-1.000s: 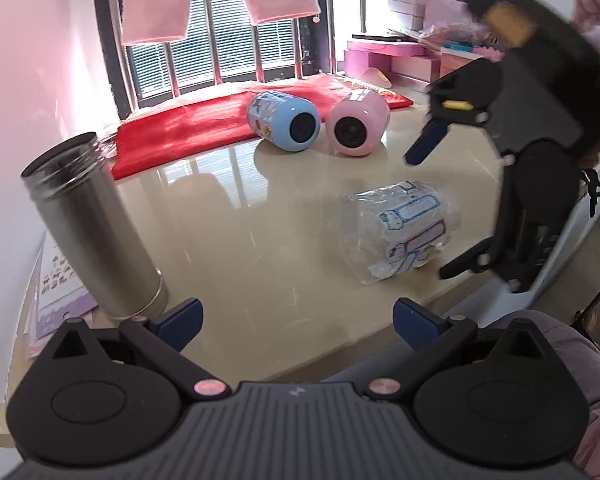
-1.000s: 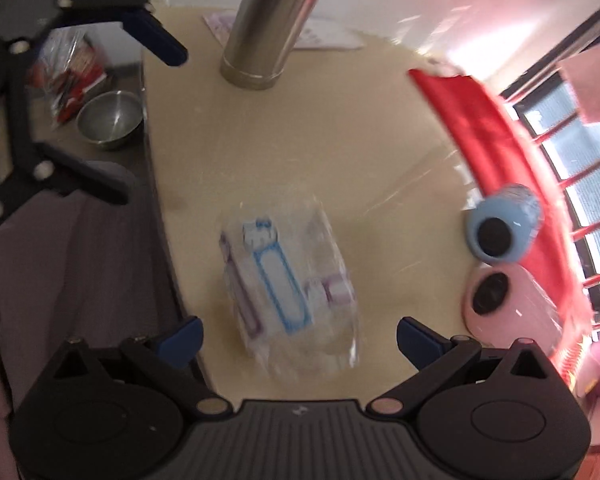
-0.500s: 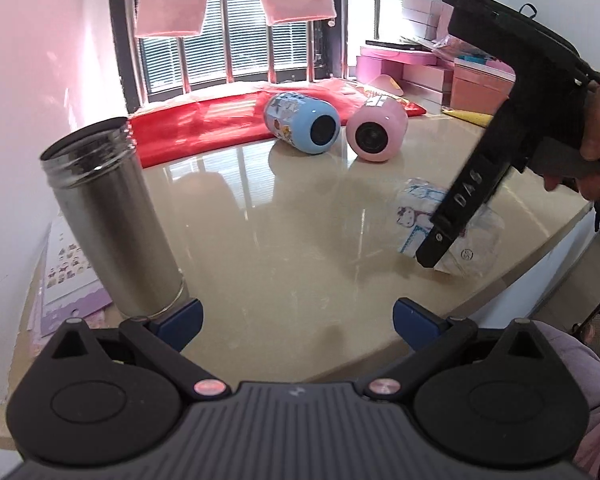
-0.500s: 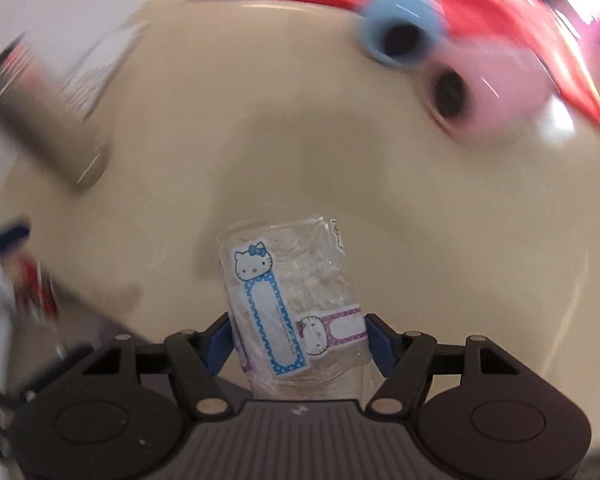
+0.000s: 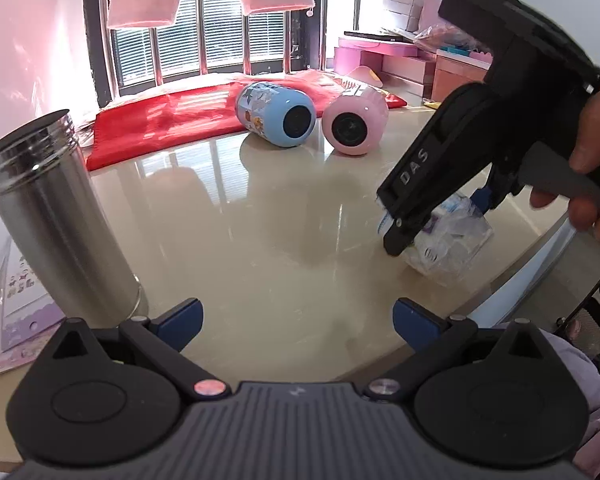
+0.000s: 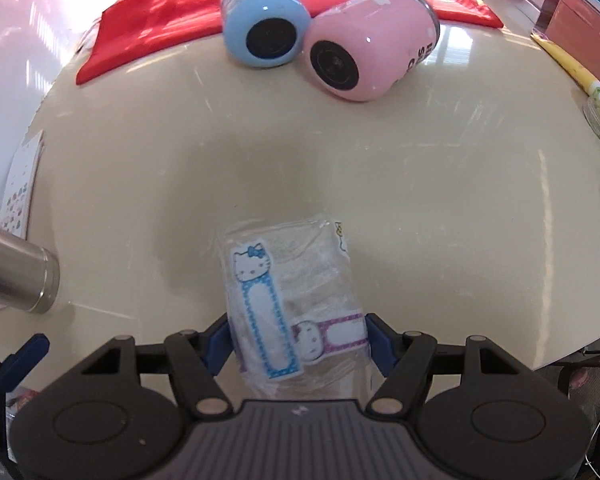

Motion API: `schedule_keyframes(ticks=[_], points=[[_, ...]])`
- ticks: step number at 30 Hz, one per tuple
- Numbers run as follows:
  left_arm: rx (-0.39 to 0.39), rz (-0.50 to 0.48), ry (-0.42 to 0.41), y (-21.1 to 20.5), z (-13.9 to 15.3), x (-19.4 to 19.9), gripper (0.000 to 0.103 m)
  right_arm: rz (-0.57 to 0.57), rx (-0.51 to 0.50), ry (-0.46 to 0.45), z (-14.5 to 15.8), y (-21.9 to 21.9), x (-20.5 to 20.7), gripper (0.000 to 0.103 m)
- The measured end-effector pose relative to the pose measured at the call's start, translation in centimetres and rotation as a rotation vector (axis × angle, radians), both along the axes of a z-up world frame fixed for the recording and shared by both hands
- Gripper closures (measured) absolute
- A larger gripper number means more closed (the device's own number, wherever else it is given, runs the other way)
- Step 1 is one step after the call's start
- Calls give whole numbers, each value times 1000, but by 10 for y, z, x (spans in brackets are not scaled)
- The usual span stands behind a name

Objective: Flip cup upright
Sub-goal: 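Lift the cup with the right tool and rotate it so its opening faces up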

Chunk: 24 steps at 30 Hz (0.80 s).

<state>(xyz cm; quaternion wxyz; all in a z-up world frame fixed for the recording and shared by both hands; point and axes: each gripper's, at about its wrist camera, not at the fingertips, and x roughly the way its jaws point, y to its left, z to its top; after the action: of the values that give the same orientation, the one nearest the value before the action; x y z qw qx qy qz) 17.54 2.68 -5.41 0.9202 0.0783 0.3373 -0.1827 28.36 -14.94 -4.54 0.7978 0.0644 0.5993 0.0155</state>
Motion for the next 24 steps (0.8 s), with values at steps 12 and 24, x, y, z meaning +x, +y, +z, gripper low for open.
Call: schedule_keyframes(ticks=[12, 24], points=[[8, 15, -27, -1, 10, -4, 0, 321, -49, -3, 26, 20, 25, 3], [8, 44, -17, -1, 12, -4, 0, 243, -45, 98, 2, 24, 62, 38]])
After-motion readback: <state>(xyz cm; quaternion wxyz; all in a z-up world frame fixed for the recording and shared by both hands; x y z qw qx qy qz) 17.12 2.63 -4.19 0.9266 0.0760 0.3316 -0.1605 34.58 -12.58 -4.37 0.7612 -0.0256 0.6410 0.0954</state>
